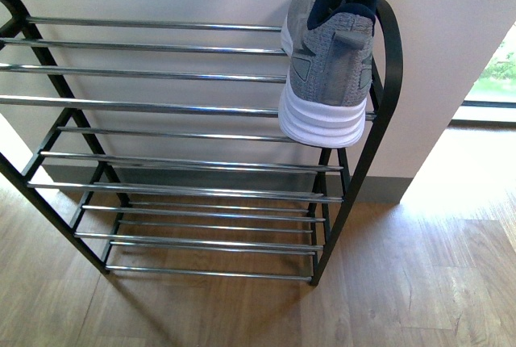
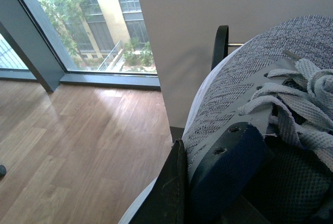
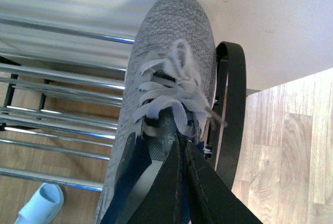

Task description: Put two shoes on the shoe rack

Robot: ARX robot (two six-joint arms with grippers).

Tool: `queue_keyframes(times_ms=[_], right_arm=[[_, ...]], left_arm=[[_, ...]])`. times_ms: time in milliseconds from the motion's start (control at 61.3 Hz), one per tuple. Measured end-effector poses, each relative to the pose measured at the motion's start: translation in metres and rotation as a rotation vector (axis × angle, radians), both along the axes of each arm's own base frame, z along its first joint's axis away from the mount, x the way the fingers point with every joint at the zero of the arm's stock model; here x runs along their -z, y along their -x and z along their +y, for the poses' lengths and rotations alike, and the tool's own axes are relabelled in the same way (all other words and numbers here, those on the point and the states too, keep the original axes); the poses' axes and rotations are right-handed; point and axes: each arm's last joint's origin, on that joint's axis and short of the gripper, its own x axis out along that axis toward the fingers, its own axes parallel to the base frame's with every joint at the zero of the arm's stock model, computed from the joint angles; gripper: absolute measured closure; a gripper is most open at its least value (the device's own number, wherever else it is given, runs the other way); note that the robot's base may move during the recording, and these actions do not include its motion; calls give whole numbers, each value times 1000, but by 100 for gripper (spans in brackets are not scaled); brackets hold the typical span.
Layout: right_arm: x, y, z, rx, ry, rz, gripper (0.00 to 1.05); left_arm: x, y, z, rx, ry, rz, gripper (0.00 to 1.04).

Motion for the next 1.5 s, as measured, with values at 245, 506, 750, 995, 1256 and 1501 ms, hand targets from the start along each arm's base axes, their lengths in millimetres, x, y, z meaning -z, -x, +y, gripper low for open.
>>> queue_keyframes(times_ms=[245, 506, 750, 995, 1256, 1501], right_arm=[[1, -9, -27, 30, 31, -19, 85], [-46, 1, -96, 39, 132, -130, 40], [-93, 69, -126, -67, 246, -299, 8], [-98, 121, -148, -70, 186, -548, 18], [-31, 160, -136, -93, 3, -828, 56], [25, 193, -125, -80, -19, -799, 93]], left_arm=[[0, 0, 0, -1, 0, 0, 103], [0, 0, 0, -1, 0, 0, 103], [0, 0, 0, -1, 0, 0, 103], [0, 0, 0, -1, 0, 0, 103], [0, 0, 0, -1, 0, 0, 103], [0, 0, 0, 3, 0, 0, 103]])
